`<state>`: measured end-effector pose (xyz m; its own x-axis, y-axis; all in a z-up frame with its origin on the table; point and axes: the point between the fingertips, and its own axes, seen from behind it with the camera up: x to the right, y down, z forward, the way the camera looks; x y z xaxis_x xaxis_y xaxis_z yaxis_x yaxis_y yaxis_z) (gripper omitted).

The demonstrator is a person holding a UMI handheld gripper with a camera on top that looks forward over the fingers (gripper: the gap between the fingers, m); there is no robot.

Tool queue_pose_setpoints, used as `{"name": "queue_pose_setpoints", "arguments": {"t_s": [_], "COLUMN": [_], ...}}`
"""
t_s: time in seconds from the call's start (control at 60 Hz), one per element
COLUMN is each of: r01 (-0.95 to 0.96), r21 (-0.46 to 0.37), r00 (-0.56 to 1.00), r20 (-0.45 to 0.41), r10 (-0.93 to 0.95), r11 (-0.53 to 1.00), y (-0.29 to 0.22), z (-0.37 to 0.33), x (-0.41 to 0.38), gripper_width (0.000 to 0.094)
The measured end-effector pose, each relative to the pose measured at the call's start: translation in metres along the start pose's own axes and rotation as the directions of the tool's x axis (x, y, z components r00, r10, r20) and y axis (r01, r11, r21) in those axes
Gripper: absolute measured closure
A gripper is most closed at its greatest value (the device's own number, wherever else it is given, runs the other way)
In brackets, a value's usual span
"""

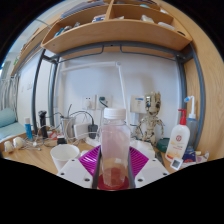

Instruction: Pour water

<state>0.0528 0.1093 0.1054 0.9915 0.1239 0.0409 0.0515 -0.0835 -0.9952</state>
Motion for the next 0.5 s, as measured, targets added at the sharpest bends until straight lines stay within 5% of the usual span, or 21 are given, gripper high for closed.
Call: {"name": "queue_pose_setpoints", "arguments": {"t_s": [0.1, 0.25, 0.5], "r01": [-0.003, 0.032, -0.065], "r21": [-0.016, -0.025, -0.072], "r00": [1.000, 0.999, 0.993], "r20": [-0.011, -0.028, -0.104], "r10": [0.002, -0.033, 0.057], "r11": [1.000, 0.999, 0.995], "y": [0.002, -0.005, -0.009], "z": [-0.002, -0.026, -0.117], "x": [0.003, 0.005, 0.004], "gripper_width": [0.0414, 0.0080, 0.0080]}}
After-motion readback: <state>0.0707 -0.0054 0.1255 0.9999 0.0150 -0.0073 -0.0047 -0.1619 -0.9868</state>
